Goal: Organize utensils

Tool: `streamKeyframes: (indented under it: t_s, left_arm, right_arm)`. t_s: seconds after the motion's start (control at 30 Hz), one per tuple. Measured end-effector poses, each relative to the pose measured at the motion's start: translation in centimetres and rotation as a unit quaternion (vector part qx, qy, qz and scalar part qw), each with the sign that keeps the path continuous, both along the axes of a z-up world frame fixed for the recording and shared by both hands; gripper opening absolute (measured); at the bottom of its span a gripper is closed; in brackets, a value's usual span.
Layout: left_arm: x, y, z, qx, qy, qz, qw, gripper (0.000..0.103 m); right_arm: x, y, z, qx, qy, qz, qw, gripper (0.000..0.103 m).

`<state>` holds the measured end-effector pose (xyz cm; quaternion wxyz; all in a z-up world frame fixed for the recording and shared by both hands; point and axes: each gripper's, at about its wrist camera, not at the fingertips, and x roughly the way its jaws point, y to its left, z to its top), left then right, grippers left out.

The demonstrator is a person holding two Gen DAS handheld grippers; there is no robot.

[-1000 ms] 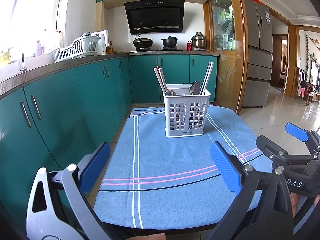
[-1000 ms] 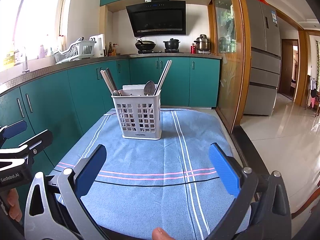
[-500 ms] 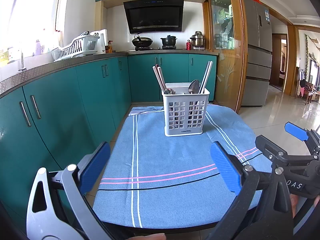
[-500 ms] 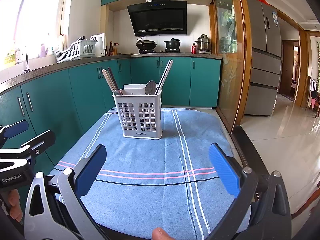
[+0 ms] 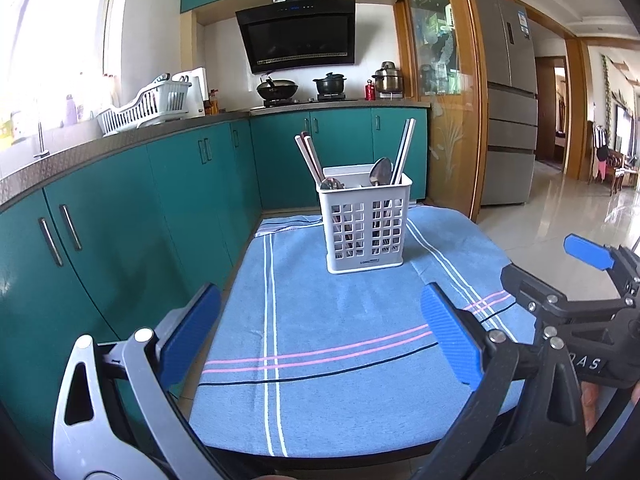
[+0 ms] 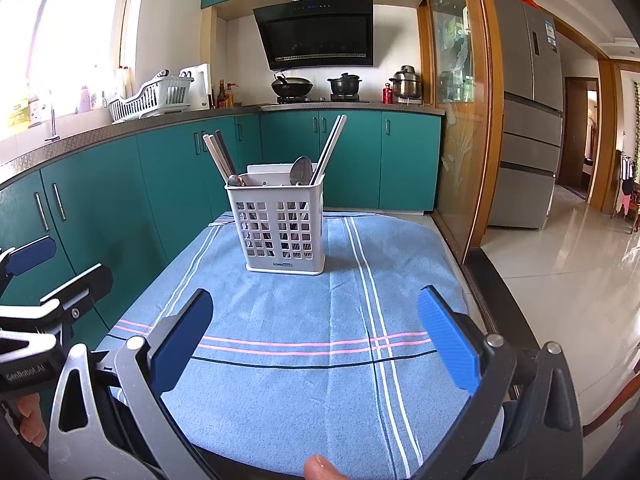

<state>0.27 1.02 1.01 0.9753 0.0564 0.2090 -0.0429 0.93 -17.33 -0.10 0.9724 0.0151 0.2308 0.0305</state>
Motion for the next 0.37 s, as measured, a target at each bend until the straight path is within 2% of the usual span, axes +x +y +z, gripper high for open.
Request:
streamKeyframes:
  t_s: [0.13,0.37]
  left_arm:
    - [0.3,0.1,-0.2,-0.003,0.005,-0.002,1.0,0.099]
    - [1.8,0.6,-1.1,-0.018,0.036,0.0,0.9992,0.099]
  right_arm:
    - [0.1,-0.2,-0.1,0.0,0.002,0.001,1.0,0.1]
    - [0.8,-0.5,-0.7,0.002,0.012,0.0,1.0,0.1]
